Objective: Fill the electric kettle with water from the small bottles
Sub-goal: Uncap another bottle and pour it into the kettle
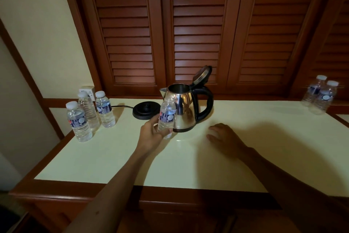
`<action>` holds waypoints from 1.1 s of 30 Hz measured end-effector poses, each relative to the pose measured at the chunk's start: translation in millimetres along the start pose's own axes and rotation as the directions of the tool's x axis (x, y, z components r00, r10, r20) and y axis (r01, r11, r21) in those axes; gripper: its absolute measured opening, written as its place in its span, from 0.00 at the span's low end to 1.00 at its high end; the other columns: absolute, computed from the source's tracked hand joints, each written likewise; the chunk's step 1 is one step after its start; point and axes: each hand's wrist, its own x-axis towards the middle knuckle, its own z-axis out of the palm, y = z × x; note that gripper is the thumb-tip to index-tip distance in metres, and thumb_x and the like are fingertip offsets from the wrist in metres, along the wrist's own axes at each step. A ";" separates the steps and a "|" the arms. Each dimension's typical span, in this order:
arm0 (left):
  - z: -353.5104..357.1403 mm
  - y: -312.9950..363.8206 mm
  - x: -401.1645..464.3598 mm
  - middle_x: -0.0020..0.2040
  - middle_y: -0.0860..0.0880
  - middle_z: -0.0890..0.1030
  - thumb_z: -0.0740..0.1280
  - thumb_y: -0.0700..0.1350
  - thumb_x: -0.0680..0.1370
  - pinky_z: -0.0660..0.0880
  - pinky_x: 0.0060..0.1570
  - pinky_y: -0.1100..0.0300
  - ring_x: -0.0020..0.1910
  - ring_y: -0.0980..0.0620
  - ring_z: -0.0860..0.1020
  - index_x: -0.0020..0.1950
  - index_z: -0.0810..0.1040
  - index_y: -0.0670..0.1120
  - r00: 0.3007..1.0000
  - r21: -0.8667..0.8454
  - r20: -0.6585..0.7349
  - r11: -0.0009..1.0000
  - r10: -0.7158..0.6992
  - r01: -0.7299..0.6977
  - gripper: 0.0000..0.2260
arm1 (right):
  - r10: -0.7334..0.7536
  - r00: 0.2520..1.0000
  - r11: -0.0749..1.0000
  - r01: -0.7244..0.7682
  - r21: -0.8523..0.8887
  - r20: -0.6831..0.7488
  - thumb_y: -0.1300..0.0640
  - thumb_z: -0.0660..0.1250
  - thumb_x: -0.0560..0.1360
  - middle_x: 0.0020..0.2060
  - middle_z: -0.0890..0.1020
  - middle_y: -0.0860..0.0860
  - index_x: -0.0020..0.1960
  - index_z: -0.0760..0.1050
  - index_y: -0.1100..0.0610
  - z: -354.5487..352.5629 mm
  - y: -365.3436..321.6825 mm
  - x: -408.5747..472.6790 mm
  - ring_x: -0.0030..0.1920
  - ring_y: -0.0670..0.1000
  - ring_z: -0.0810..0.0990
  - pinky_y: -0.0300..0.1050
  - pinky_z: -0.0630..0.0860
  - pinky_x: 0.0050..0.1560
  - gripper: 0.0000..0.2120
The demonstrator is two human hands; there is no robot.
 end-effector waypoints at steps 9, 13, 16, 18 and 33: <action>-20.8 41.0 41.8 0.50 0.54 0.82 0.76 0.42 0.73 0.75 0.42 0.64 0.46 0.54 0.79 0.63 0.78 0.48 0.985 0.363 -0.123 0.929 0.120 -0.068 0.19 | 0.009 0.994 0.998 -0.015 -0.059 -0.113 0.38 0.53 0.75 0.67 0.73 0.53 0.66 0.73 0.55 11.7 23.1 -0.9 0.68 0.53 0.69 0.47 0.61 0.70 0.29; -29.0 48.0 56.9 0.49 0.49 0.84 0.76 0.42 0.72 0.70 0.36 0.67 0.44 0.52 0.80 0.59 0.80 0.46 0.979 0.535 -0.098 0.839 0.181 -0.102 0.16 | 0.011 0.988 1.000 -0.014 -0.025 -0.151 0.45 0.61 0.77 0.67 0.74 0.52 0.65 0.75 0.55 13.9 26.0 1.2 0.67 0.52 0.70 0.47 0.63 0.69 0.21; -32.4 47.6 67.8 0.48 0.50 0.84 0.78 0.44 0.70 0.76 0.38 0.64 0.43 0.53 0.82 0.58 0.80 0.48 0.981 0.587 -0.115 0.808 0.155 -0.059 0.18 | 0.010 0.989 1.000 -0.012 -0.016 -0.148 0.42 0.59 0.75 0.67 0.74 0.53 0.64 0.75 0.55 13.3 26.0 0.2 0.67 0.52 0.71 0.47 0.64 0.69 0.24; -34.5 48.6 76.0 0.46 0.50 0.84 0.79 0.45 0.68 0.78 0.37 0.63 0.40 0.55 0.82 0.54 0.81 0.48 0.979 0.633 -0.131 0.773 0.157 -0.039 0.17 | 0.006 0.987 1.000 -0.009 -0.014 -0.157 0.43 0.60 0.76 0.67 0.74 0.53 0.65 0.75 0.56 11.8 25.5 -0.5 0.67 0.52 0.71 0.46 0.63 0.69 0.23; -40.6 74.2 86.9 0.49 0.45 0.82 0.80 0.41 0.67 0.70 0.38 0.64 0.44 0.51 0.77 0.55 0.81 0.42 0.932 0.741 -0.075 0.645 0.354 -0.185 0.19 | -0.030 0.977 1.000 0.030 -0.005 -0.213 0.47 0.63 0.75 0.63 0.78 0.55 0.61 0.78 0.59 12.3 24.9 -2.9 0.65 0.53 0.73 0.44 0.64 0.67 0.21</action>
